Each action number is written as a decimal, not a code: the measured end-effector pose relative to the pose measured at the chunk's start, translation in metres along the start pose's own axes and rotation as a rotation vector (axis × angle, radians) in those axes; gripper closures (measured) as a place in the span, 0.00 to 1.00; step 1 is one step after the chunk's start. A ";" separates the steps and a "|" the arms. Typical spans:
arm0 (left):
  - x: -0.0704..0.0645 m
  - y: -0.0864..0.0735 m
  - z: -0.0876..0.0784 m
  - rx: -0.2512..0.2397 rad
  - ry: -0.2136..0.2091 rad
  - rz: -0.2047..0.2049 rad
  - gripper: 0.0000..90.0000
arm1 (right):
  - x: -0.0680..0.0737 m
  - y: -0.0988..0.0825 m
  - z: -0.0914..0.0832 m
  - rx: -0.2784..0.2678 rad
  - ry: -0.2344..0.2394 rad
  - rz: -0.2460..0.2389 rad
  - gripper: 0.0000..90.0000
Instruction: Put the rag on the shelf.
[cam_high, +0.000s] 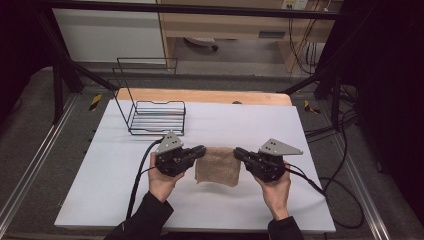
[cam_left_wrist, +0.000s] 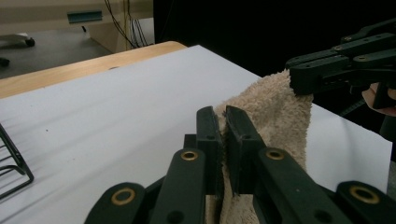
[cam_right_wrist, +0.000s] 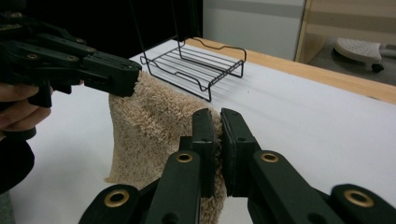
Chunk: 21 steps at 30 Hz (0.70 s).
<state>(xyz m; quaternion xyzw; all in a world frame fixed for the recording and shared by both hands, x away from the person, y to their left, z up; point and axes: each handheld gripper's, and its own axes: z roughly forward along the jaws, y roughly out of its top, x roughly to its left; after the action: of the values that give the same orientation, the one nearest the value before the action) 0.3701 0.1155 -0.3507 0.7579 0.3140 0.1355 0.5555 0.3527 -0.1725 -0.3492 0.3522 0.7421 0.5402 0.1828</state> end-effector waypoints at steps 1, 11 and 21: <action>0.001 0.001 -0.002 -0.006 0.000 -0.002 0.94 | 0.001 0.003 0.000 -0.010 0.007 0.001 0.95; 0.007 0.013 -0.017 -0.048 0.021 0.001 0.94 | 0.009 0.020 0.005 -0.050 0.021 -0.022 0.95; 0.011 0.025 -0.032 -0.096 0.044 0.020 0.94 | 0.016 0.037 0.008 -0.083 0.024 -0.049 0.95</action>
<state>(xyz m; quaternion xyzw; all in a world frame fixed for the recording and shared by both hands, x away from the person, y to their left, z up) 0.3691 0.1416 -0.3181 0.7305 0.3117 0.1725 0.5827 0.3591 -0.1493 -0.3162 0.3198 0.7296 0.5699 0.2015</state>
